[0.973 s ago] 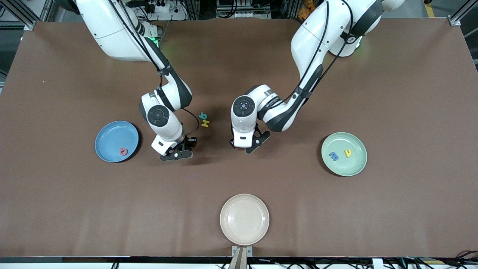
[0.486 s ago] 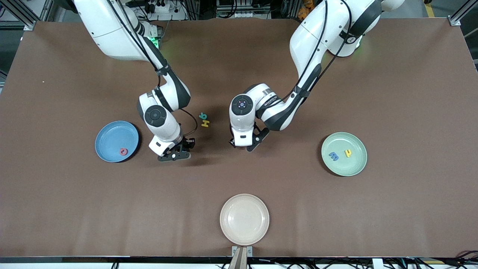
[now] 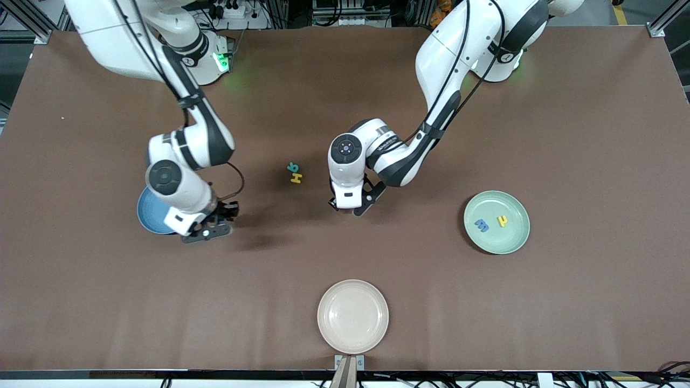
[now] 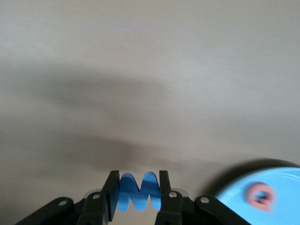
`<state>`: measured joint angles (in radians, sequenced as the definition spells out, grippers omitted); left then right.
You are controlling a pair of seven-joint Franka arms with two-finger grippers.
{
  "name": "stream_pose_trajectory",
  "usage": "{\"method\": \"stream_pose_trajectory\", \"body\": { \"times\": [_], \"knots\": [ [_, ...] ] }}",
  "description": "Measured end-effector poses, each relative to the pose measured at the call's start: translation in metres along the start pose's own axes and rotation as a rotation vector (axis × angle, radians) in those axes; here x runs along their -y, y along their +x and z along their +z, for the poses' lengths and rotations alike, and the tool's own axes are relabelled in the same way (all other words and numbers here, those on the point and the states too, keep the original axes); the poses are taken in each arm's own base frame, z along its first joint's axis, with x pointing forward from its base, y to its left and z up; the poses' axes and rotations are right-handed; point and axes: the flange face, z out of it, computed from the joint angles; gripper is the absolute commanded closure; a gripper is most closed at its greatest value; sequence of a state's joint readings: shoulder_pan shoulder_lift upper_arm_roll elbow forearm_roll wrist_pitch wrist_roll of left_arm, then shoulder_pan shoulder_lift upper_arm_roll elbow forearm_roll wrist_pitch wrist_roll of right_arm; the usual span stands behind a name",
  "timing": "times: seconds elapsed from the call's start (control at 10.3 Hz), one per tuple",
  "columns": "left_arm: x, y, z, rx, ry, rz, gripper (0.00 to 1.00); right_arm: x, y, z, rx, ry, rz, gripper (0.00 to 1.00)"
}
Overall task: Sort uppercase to blue plate, lowercase to green plate
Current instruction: 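Carry the blue M to the blue plate and release it with the right gripper, then place the W on the green plate while the right gripper returns to the letters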
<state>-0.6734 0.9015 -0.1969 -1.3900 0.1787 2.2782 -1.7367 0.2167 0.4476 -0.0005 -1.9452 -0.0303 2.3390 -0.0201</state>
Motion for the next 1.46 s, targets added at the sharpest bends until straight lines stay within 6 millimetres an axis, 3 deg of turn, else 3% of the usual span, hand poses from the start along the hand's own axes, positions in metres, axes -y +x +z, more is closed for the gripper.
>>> {"method": "stream_pose_trajectory", "body": {
  "times": [0.1, 0.19, 0.29, 0.39, 0.58, 0.78, 0.88, 0.97, 1.17, 1.36, 1.46],
  "knots": [
    [0.000, 0.001, 0.000, -0.001, 0.000, -0.001, 0.50, -0.019, -0.006, -0.002, 0.019, 0.001, -0.009, 0.99],
    [0.000, 0.002, 0.001, -0.003, 0.001, -0.002, 0.66, -0.034, -0.013, -0.001, 0.040, -0.002, -0.019, 0.99],
    [0.000, 0.002, 0.001, -0.003, 0.000, -0.002, 0.92, -0.052, -0.021, -0.001, 0.057, -0.008, -0.038, 0.99],
    [-0.001, 0.002, -0.001, -0.004, -0.005, 0.003, 1.00, -0.077, -0.030, 0.000, 0.071, -0.014, -0.067, 0.93],
    [-0.001, 0.001, -0.001, -0.008, -0.006, 0.018, 1.00, -0.124, -0.044, 0.001, 0.093, -0.025, -0.112, 0.00],
    [-0.003, 0.007, -0.004, -0.017, -0.011, 0.029, 1.00, -0.135, -0.049, 0.002, 0.105, -0.024, -0.119, 0.00],
    [-0.006, 0.024, -0.012, -0.034, -0.011, 0.035, 1.00, -0.131, -0.048, 0.002, 0.105, -0.023, -0.126, 0.00],
    [-0.008, 0.049, -0.028, -0.051, 0.000, 0.063, 1.00, -0.125, -0.046, 0.002, 0.104, -0.022, -0.133, 0.00],
    [-0.006, 0.134, -0.076, -0.076, 0.006, 0.159, 1.00, -0.106, -0.042, 0.002, 0.100, -0.022, -0.122, 0.00],
    [0.018, 0.246, -0.110, -0.086, 0.027, 0.269, 1.00, -0.057, -0.033, 0.002, 0.091, -0.015, -0.062, 0.00],
    [0.038, 0.294, -0.113, -0.071, 0.069, 0.337, 1.00, -0.024, -0.028, 0.003, 0.077, -0.014, -0.026, 0.00]
  ]
}}
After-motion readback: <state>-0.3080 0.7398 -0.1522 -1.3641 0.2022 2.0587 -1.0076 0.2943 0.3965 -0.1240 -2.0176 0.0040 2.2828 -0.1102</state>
